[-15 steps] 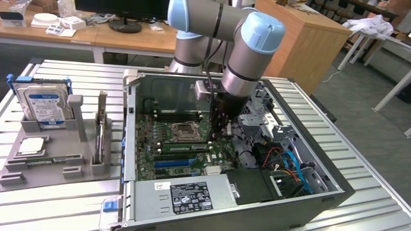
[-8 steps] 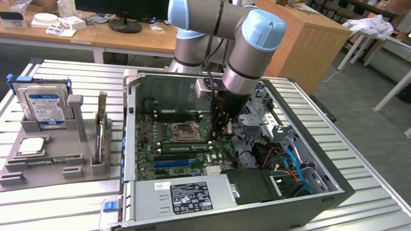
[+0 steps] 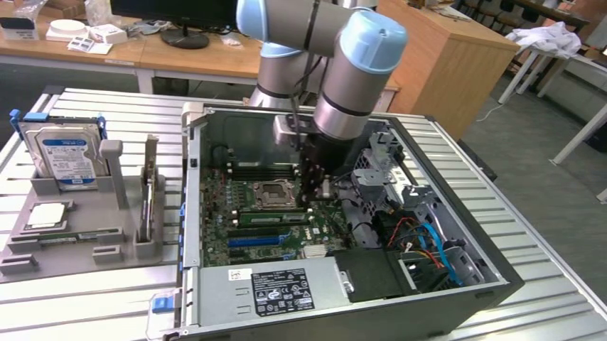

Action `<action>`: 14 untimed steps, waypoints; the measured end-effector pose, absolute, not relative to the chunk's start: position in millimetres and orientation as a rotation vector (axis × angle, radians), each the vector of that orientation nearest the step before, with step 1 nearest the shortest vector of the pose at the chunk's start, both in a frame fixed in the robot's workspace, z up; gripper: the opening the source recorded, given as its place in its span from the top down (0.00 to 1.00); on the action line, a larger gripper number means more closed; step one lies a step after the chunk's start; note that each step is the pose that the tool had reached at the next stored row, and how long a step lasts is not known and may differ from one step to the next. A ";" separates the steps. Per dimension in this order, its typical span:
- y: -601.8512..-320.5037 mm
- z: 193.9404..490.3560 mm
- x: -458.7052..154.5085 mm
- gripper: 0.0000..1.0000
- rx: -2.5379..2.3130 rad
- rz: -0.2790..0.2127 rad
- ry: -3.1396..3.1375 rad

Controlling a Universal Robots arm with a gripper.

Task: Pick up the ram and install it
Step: 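Press down the ram until it locks into place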

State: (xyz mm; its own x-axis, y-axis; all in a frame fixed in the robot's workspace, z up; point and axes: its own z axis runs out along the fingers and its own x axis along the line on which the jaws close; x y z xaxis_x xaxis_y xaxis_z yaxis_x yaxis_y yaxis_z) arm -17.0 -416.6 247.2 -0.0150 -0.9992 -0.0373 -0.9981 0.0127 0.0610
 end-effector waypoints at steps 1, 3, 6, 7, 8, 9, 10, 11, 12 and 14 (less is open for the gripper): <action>-416.6 247.1 -21.6 0.89 2.193 -0.109 -2.224; -416.6 247.1 -30.5 0.89 2.194 -0.108 -2.224; -416.6 247.1 -44.3 0.89 2.194 -0.107 -2.225; -416.6 247.0 -48.9 0.89 2.194 -0.107 -2.225; -416.6 247.0 -53.3 0.89 2.194 -0.107 -2.225; -416.6 247.0 -58.2 0.89 2.194 -0.107 -2.225; -416.6 247.0 -62.7 0.89 2.194 -0.107 -2.225; -416.6 246.9 -67.1 0.89 2.194 -0.107 -2.225; -416.6 247.0 -71.2 0.89 2.195 -0.106 -2.225; -416.6 246.9 -77.6 0.89 2.194 -0.106 -2.225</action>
State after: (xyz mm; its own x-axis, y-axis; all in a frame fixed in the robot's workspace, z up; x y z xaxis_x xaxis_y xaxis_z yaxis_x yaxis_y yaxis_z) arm -77.6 -416.6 246.9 -0.0151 -0.9992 -0.0375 -0.9982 0.0129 0.0586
